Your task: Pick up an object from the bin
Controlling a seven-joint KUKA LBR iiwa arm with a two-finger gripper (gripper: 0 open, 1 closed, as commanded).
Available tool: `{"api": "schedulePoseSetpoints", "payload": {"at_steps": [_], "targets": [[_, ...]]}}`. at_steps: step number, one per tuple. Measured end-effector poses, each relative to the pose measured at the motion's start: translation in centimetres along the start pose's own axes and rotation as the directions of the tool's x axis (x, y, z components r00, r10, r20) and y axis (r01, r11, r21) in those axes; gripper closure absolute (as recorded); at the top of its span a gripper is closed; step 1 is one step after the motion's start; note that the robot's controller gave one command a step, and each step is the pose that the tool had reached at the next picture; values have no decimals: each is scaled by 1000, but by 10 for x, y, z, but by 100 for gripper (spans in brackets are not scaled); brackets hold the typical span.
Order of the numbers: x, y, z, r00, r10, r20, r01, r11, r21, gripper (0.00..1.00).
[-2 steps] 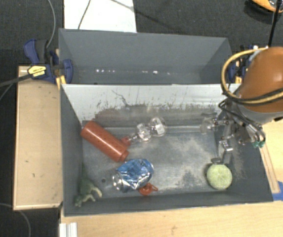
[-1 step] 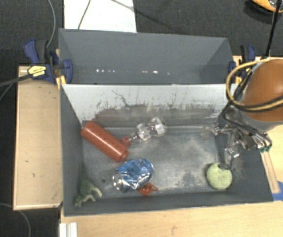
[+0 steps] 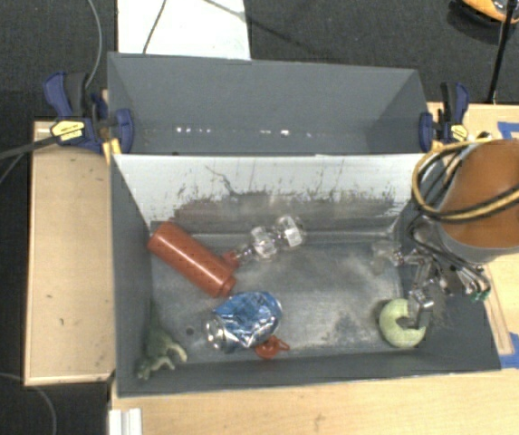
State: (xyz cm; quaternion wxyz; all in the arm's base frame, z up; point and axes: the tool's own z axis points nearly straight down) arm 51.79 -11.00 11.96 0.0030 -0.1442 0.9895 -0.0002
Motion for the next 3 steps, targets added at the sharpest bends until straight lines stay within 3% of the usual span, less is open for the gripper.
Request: {"api": "schedulePoseSetpoints", "payload": {"at_steps": [1,2,3], "targets": [[6,-9,22,953,-303,-2,303,953,-1,0],[32,-11,48,875,-483,-2,483,875,0,100],[32,-11,47,875,-484,-2,484,875,1,100]]}}
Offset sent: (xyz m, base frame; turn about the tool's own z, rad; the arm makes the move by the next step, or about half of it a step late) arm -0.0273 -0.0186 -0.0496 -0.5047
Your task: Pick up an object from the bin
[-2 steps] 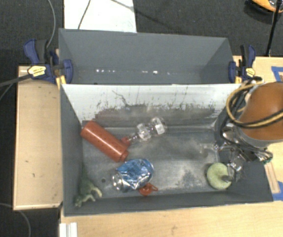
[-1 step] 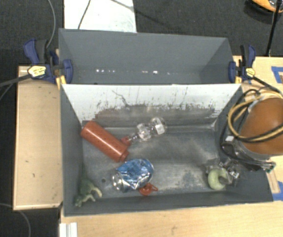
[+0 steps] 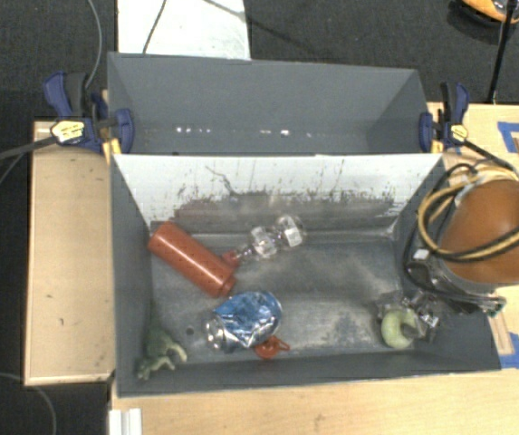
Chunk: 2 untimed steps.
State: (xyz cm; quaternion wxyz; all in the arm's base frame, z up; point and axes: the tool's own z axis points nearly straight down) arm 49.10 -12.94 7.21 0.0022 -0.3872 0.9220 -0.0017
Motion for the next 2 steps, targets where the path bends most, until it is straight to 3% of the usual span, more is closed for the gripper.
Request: {"api": "schedulePoseSetpoints", "payload": {"at_steps": [1,2], "targets": [[-9,3,-47,1000,1,0,-1,1000,-6,100],[-9,-3,-82,1000,1,6,-1,1000,5,100]]}}
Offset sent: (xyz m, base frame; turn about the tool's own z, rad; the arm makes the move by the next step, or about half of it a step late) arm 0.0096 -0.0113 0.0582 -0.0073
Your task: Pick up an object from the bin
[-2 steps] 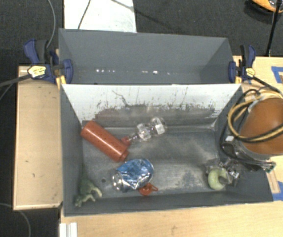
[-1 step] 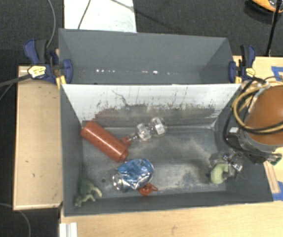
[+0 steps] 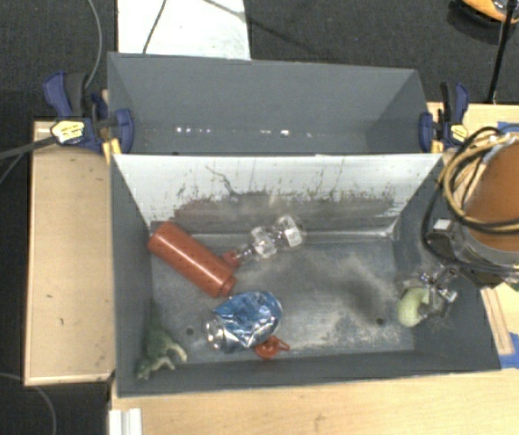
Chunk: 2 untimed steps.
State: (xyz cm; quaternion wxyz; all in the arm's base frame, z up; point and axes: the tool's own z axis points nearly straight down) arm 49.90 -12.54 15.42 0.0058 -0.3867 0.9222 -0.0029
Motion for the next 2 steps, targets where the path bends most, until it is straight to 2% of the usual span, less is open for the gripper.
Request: {"api": "schedulePoseSetpoints", "payload": {"at_steps": [1,2], "targets": [[4,3,-42,999,31,-7,-31,999,-14,100],[11,-15,-226,994,113,6,-113,994,7,100]]}}
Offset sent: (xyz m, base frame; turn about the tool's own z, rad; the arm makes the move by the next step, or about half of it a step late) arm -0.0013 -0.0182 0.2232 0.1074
